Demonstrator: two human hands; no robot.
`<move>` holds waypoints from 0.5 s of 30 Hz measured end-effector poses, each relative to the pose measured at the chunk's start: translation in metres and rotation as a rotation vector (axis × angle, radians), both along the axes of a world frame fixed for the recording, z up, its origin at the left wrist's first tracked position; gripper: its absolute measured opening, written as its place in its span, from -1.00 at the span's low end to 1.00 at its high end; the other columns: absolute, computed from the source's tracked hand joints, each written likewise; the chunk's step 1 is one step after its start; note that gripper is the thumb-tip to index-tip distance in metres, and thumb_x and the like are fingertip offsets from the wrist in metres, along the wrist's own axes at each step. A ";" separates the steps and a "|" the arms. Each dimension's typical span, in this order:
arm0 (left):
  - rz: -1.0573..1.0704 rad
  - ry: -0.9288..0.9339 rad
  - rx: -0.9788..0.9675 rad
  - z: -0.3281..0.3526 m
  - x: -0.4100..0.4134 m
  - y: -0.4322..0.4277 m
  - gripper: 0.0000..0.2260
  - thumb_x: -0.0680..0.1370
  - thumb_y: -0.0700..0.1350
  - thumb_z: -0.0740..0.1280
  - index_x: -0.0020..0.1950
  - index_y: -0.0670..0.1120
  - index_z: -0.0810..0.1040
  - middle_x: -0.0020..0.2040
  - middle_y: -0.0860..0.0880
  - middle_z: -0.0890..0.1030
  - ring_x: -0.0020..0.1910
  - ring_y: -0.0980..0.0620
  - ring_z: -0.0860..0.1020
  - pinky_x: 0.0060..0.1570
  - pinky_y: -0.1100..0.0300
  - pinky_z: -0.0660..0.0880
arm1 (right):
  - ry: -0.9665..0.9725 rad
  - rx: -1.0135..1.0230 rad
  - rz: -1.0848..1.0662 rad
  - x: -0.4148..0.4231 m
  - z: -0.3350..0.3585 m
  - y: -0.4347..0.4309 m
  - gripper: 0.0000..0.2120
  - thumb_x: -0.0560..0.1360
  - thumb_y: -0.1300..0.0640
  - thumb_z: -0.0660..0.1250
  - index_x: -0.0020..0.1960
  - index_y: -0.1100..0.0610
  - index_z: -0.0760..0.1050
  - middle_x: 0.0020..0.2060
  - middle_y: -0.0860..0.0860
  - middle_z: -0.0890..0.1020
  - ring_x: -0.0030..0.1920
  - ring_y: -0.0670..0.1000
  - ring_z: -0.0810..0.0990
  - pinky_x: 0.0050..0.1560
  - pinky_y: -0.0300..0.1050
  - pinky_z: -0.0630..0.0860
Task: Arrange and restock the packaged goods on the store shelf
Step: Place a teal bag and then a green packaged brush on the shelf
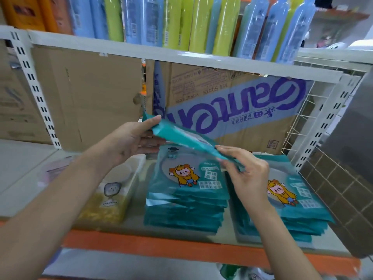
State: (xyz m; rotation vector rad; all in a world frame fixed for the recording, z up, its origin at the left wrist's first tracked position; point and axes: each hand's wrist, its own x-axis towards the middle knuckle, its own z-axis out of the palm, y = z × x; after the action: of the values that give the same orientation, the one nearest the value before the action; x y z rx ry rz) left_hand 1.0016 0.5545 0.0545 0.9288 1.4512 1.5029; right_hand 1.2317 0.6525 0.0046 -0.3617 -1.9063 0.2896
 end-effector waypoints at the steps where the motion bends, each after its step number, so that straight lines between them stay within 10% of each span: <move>1: -0.022 0.062 -0.004 -0.001 -0.001 -0.002 -0.14 -0.09 0.39 0.51 0.03 -0.12 0.58 -0.10 -0.07 0.69 -0.15 0.03 0.67 -0.26 0.19 0.61 | 0.015 -0.028 -0.011 0.000 0.004 0.001 -0.82 0.45 0.15 0.34 0.04 0.09 0.58 -0.09 -0.13 0.62 -0.07 -0.28 0.59 -0.07 -0.42 0.51; 9: 0.137 0.704 0.250 -0.002 -0.013 -0.013 -0.40 0.18 0.30 0.38 0.17 0.12 0.44 0.05 0.20 0.55 0.01 0.32 0.53 -0.11 0.50 0.46 | 0.067 -0.236 0.028 -0.003 0.033 0.016 -0.84 0.48 0.08 0.36 0.06 0.00 0.54 -0.27 -0.35 0.61 -0.22 -0.29 0.55 -0.23 -0.40 0.47; 15: -0.034 0.691 0.339 0.006 -0.012 -0.011 -0.65 0.25 0.12 0.43 0.02 0.20 0.53 0.01 0.12 0.62 -0.04 0.14 0.59 -0.05 0.32 0.54 | 0.038 -0.271 0.112 -0.005 0.062 0.017 -0.85 0.47 0.22 0.35 -0.08 -0.03 0.55 -0.38 -0.28 0.58 -0.36 -0.23 0.48 -0.36 -0.42 0.40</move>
State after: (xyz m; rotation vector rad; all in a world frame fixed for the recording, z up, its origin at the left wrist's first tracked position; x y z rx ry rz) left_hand 0.9893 0.5436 0.0608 1.7989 1.6484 1.4989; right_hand 1.2263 0.6695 0.0664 -0.4263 -1.8566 0.6285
